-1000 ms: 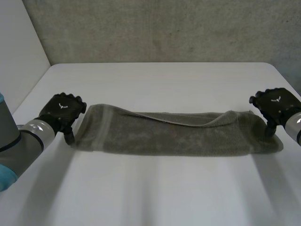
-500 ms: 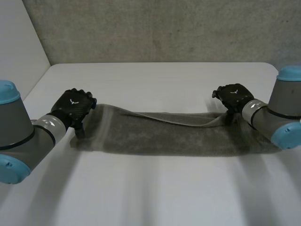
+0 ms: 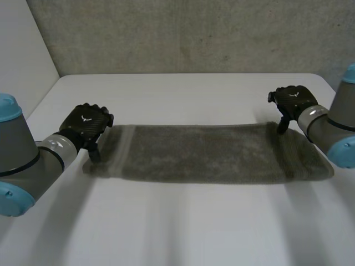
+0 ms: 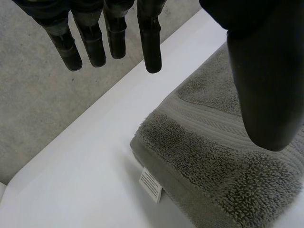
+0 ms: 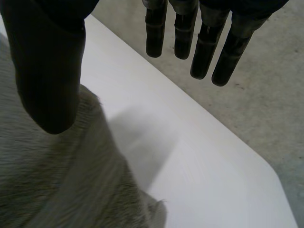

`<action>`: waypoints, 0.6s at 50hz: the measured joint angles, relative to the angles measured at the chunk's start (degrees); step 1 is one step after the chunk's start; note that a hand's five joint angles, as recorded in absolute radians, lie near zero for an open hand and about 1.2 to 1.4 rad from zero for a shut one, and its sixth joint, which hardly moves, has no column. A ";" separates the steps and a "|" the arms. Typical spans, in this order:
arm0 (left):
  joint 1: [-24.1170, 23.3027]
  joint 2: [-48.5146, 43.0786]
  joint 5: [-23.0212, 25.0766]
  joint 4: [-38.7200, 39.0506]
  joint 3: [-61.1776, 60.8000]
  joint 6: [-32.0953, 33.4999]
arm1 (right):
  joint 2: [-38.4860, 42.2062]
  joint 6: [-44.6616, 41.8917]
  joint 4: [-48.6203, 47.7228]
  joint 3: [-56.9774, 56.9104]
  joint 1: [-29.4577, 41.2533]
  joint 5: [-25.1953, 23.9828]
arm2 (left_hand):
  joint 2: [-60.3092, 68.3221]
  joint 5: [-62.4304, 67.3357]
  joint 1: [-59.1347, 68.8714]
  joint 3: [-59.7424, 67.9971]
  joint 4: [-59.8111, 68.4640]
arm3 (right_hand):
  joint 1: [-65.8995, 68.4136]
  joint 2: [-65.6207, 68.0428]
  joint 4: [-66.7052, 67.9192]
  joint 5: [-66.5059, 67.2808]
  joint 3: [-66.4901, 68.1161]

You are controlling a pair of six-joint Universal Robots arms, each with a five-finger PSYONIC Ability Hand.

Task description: Fold the towel.

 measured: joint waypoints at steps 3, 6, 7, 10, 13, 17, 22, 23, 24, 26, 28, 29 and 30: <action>0.09 0.11 0.06 0.00 -0.20 -0.36 | -6.16 0.07 0.04 8.01 -0.68 -2.49 | 0.00 0.00 0.00 0.00 0.00 | 0.31 0.33 0.60 0.53 0.42; 0.21 0.20 0.10 0.01 -0.36 -0.45 | -11.67 -0.34 -0.06 15.60 -2.32 -4.23 | 0.00 0.00 0.00 0.00 0.00 | 0.33 0.33 0.65 0.61 0.42; 0.25 0.23 0.12 0.02 -0.40 -0.46 | -13.40 -0.56 -0.12 18.19 -3.13 -4.64 | 0.00 0.00 0.00 0.00 0.00 | 0.30 0.33 0.65 0.62 0.42; 0.30 0.26 0.16 0.04 -0.48 -0.46 | -17.54 -1.43 -0.50 24.98 -5.59 -5.62 | 0.00 0.00 0.00 0.00 0.00 | 0.40 0.33 0.73 0.74 0.42; 0.26 0.26 0.17 0.06 -0.52 -0.46 | -20.25 -2.92 -0.98 30.07 -7.51 -6.57 | 0.00 0.00 0.00 0.00 0.00 | 0.61 0.33 0.91 0.86 0.44; 0.10 0.27 0.18 0.08 -0.64 -0.45 | -23.31 -6.66 -1.86 36.78 -10.53 -8.01 | 0.00 0.00 0.00 0.00 0.00 | 1.83 1.78 2.22 2.07 1.90; -0.05 0.27 0.18 0.17 -0.96 -0.44 | -24.40 -11.98 -2.85 41.88 -14.38 -8.89 | 0.00 0.00 0.00 0.00 0.00 | 5.57 5.75 5.38 5.19 5.58; -0.06 0.27 0.19 0.20 -1.03 -0.44 | -24.33 -12.88 -3.25 42.53 -15.07 -8.98 | 0.00 0.02 0.00 0.00 0.00 | 5.86 5.75 5.45 5.30 5.69; -0.06 0.27 0.19 0.22 -1.07 -0.44 | -24.28 -13.21 -3.42 42.77 -15.34 -9.00 | 0.00 0.00 0.00 0.00 0.00 | 5.85 5.75 5.46 5.29 5.70; -0.05 0.27 0.22 0.26 -1.16 -0.44 | -23.71 -14.34 -4.55 43.49 -16.30 -9.07 | 0.00 0.00 0.00 0.00 0.00 | 6.07 5.75 5.53 5.48 5.73; -0.04 0.27 0.24 0.32 -1.25 -0.44 | -22.51 -15.33 -6.53 44.01 -17.30 -9.15 | 0.00 0.00 0.00 0.00 0.00 | 6.34 5.76 5.73 5.59 5.87; -0.03 0.26 0.24 0.35 -1.27 -0.44 | -21.82 -15.66 -7.65 44.15 -17.71 -9.21 | 0.00 0.00 0.00 0.00 0.00 | 6.68 6.07 6.02 5.82 6.23; -0.03 0.25 0.25 0.36 -1.27 -0.44 | -21.54 -15.76 -8.10 44.18 -17.85 -9.23 | 0.00 -0.04 0.00 0.00 0.00 | 6.75 6.23 6.13 5.91 6.32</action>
